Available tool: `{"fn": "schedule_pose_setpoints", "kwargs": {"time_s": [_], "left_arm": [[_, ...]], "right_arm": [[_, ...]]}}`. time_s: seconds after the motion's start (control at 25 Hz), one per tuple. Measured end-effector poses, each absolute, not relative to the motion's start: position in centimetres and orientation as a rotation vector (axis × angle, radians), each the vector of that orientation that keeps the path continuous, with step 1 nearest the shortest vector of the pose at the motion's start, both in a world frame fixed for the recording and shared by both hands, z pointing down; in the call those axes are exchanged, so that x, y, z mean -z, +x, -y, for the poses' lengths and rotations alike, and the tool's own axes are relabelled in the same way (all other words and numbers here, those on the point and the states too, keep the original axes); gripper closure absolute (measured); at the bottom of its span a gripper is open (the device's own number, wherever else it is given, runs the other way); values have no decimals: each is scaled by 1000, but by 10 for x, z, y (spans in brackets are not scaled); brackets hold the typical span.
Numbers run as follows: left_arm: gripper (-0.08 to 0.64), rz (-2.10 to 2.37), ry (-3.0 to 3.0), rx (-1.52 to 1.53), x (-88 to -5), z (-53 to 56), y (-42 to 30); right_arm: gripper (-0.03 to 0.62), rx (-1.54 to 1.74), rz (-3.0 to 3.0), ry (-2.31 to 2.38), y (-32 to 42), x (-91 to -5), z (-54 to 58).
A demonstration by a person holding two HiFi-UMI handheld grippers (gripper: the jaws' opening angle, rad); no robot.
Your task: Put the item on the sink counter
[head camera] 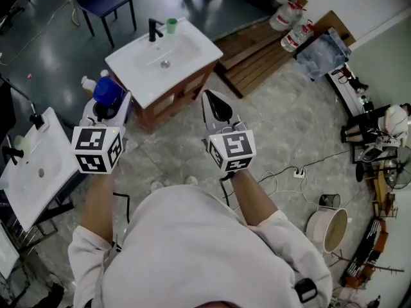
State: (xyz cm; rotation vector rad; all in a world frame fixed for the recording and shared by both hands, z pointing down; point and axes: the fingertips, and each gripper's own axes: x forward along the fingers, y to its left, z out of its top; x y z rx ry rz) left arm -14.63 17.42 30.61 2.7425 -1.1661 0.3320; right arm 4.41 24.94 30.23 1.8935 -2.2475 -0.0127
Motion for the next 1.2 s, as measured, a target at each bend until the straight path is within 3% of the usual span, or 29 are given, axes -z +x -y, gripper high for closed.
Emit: {"fn": "schedule_pose_setpoints", "kwargs": {"time_s": [0.44, 1.2], "left_arm": [[400, 1122, 2760, -368, -318, -134, -147], [401, 1252, 2687, -395, -331, -21, -73]], "right_arm": [[588, 7, 2233, 1895, 42, -307, -209], [589, -10, 2348, 1758, 117, -322, -75]]}}
